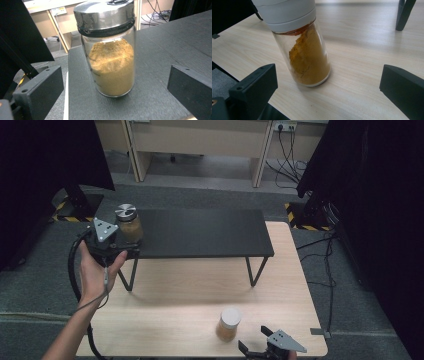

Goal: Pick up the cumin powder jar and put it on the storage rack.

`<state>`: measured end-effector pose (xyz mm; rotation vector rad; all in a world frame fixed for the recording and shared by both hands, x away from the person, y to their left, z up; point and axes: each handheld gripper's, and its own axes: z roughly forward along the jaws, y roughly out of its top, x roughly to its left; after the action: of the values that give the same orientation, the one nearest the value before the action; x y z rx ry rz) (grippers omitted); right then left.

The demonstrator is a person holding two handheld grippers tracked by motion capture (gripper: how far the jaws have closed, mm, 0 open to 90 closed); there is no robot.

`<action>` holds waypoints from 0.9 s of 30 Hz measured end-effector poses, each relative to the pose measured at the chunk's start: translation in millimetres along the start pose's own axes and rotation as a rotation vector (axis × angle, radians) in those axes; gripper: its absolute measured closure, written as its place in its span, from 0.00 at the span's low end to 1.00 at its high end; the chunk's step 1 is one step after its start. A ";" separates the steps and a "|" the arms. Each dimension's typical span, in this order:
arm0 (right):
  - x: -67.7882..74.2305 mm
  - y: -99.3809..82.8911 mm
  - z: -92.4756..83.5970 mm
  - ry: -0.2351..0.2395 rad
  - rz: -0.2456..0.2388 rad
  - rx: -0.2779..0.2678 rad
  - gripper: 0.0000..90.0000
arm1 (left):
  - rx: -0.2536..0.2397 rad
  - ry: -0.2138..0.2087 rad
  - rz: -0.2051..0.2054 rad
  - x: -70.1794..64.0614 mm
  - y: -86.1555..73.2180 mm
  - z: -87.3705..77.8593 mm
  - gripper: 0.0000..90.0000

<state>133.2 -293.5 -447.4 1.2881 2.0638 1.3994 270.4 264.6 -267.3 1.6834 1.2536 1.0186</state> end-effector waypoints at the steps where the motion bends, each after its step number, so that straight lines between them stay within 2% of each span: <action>1: 0.4 -0.1 0.7 0.003 -0.001 0.002 0.02 | 0.001 0.003 -0.001 0.0 -0.3 -0.6 0.00; 12: 1.6 0.6 0.0 0.002 -0.003 0.000 0.02 | -0.011 0.006 -0.006 -0.7 -9.1 -11.9 0.00; 16: 1.5 0.4 0.5 0.005 -0.006 0.001 0.02 | -0.007 0.003 -0.006 -1.2 -17.0 -14.3 0.00; 19: 1.6 0.3 0.8 0.005 -0.006 0.001 0.02 | -0.014 0.005 -0.025 -1.3 -25.8 -17.7 0.00; 27: 2.3 0.2 1.7 0.005 -0.001 0.004 0.02 | -0.016 0.009 -0.020 -3.5 -39.7 -22.1 0.00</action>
<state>133.2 -290.6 -447.6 1.2869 2.0712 1.3997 235.9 272.0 -296.2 1.6524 1.2626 1.0223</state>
